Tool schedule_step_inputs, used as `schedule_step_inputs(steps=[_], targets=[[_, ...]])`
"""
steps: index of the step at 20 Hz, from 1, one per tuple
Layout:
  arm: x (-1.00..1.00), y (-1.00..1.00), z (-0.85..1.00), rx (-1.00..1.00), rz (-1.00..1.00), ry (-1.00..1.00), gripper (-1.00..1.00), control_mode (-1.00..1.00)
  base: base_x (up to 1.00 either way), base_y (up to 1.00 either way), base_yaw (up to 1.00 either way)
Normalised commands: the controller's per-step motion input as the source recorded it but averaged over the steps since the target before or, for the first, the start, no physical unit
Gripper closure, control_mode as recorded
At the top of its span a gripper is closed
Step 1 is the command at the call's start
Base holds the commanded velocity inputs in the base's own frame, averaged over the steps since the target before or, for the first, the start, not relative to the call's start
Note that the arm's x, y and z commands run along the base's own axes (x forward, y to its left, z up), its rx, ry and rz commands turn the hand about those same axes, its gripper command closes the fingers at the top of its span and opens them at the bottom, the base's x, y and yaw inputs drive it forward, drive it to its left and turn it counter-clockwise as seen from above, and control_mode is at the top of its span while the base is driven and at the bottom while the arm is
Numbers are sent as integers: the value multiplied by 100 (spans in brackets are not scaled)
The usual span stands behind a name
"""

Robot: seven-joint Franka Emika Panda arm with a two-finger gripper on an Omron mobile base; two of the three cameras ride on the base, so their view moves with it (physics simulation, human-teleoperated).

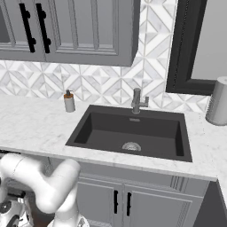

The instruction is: Pick up the cup and bowl from the counter, place them in the dishwasher, and close the dishwasher door.

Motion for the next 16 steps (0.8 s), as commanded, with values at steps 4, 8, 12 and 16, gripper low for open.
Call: schedule_step_inputs(steps=[4, 8, 12, 16], targets=[[72, 52, 0, 0, -28, -100, -100, -100, 0, 0, 0], [80, 40, 0, 0, -27, -100, -100, -100, 0, 0, 0], [83, 20, 0, 0, -26, -100, -100, -100, 0, 0, 0], [79, 13, 0, 0, -26, -100, -100, -100, 0, 0, 0]])
